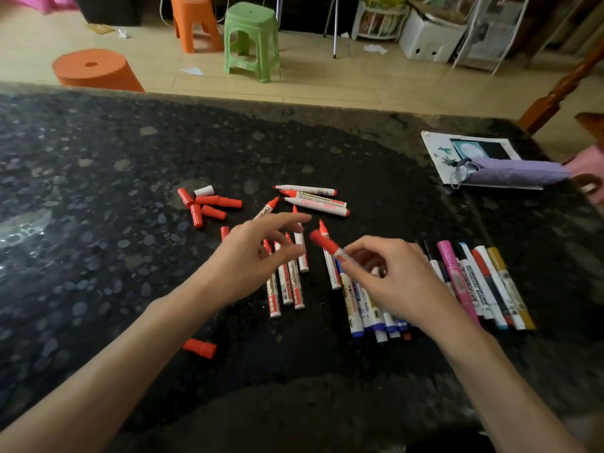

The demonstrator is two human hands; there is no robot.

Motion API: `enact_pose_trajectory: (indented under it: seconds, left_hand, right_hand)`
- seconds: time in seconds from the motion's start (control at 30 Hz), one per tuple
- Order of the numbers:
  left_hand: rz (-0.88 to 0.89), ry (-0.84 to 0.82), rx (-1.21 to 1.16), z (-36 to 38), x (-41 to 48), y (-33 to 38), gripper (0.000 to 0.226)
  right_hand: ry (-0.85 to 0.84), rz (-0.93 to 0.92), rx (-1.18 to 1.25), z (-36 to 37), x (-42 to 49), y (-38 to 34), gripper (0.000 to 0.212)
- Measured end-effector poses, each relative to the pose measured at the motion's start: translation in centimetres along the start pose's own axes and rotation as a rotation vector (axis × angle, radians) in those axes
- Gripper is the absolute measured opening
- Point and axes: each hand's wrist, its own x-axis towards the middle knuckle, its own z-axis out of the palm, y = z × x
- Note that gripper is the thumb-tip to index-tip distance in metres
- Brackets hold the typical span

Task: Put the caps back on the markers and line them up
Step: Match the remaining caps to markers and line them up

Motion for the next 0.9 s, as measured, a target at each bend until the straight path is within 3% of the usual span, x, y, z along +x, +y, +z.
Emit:
enact_pose_trajectory:
  seconds: [0.2, 0.3, 0.4, 0.53, 0.7, 0.9]
  left_hand:
    - [0.023, -0.051, 0.162, -0.3, 0.2, -0.2, 0.014]
    - [-0.024, -0.074, 0.170, -0.5, 0.0, -0.3, 0.012]
    - [-0.118, -0.047, 0.230, -2.5, -0.2, -1.6, 0.013]
    - [-0.285, 0.032, 0.333, -6.2, -1.6, -4.1, 0.020]
    - [-0.236, 0.031, 0.055, -5.5, -2.1, -3.3, 0.022]
    - [-0.180, -0.029, -0.065, -4.6, -1.9, -2.5, 0.019]
  right_hand:
    - [-0.019, -0.128, 0.016, 1.0, -0.1, -0.4, 0.018]
    - [0.002, -0.180, -0.072, 1.7, 0.1, -0.8, 0.016]
    - [0.148, -0.274, -0.193, 1.6, 0.7, -0.5, 0.015]
    - [0.205, -0.215, -0.148, 1.0, 1.2, 0.1, 0.016]
    - [0.118, -0.254, -0.131, 2.5, 1.1, -1.7, 0.017]
    - [0.122, -0.297, -0.125, 3.3, 1.5, -3.2, 0.019]
